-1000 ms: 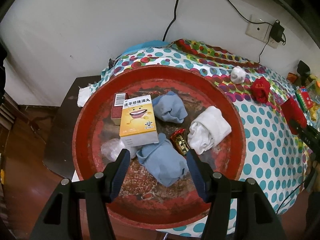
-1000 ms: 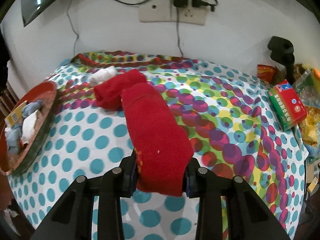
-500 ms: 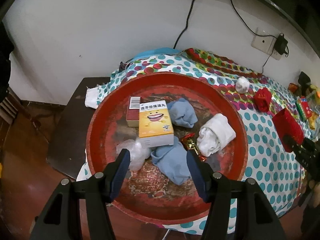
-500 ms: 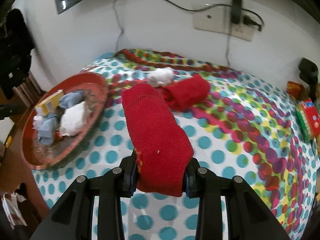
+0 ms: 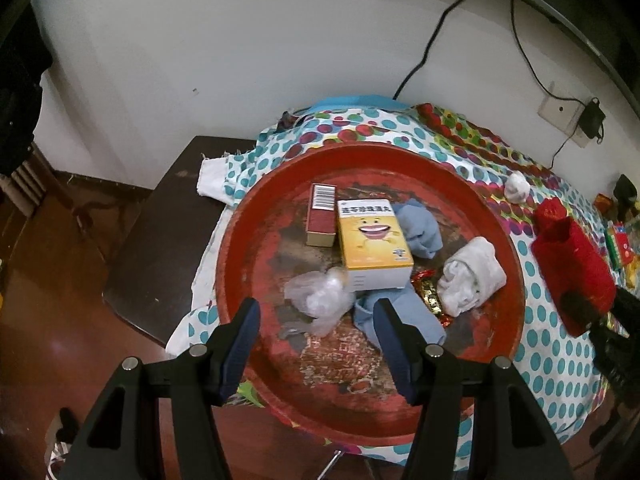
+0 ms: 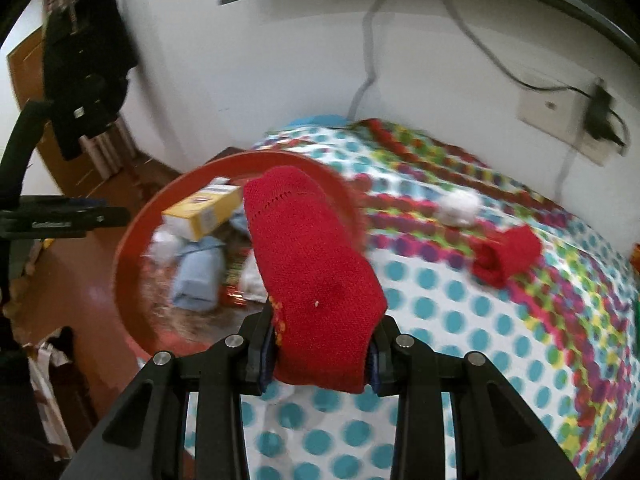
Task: Organize objects
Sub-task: 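Carry the red rolled cloth in the right tool onto the tray and open it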
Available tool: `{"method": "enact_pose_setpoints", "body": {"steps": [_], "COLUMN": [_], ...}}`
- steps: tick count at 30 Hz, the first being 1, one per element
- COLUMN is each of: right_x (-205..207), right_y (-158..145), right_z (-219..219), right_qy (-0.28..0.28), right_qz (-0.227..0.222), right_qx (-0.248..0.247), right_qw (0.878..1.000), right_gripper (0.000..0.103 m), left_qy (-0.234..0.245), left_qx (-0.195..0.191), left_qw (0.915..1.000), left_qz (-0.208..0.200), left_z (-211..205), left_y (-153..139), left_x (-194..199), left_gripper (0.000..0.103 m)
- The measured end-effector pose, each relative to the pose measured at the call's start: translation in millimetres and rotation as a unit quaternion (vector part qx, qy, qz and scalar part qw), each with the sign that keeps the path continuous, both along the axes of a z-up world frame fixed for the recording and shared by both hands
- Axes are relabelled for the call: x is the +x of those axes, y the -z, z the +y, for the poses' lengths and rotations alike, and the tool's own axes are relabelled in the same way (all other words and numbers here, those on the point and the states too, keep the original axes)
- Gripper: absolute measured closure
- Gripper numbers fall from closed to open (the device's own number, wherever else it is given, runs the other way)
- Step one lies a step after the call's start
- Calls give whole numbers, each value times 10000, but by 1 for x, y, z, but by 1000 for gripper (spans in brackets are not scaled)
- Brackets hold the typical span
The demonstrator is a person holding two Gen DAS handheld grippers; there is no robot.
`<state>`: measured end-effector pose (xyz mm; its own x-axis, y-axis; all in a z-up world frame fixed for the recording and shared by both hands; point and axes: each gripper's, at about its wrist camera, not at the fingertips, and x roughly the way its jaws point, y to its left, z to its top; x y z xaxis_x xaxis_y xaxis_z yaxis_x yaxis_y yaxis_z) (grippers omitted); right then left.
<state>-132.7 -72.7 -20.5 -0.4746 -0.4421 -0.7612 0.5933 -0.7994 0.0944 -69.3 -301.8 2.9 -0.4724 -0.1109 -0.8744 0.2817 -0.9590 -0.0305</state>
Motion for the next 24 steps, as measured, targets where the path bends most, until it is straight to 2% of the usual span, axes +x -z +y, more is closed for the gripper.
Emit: {"method": "enact_pose_setpoints", "body": {"steps": [5,15,20,24], "right_x": [4,5,-2,-6], "right_y": [13,38,45,48], "right_z": [-37,-68,-76,-82], "right_qy": [-271,-360,-236,-153], "right_qz": [-159,-396,-671,-709], "right_qx": [137,322,66,72], "right_qw": [9994,9980,9974,9973], "right_gripper": [71,71,71,70], "left_qy": [-117,-277,-262,-230], "left_qx": [27,101,130,116], "left_qw": [9999,9996,9996,9997], "left_qz": [12,13,49,39], "left_z": [-11,-25,-26,-23], "left_y": [-1,-1,-3,-3], "left_x": [4,8,10,10], "left_gripper": [43,43,43,43]}}
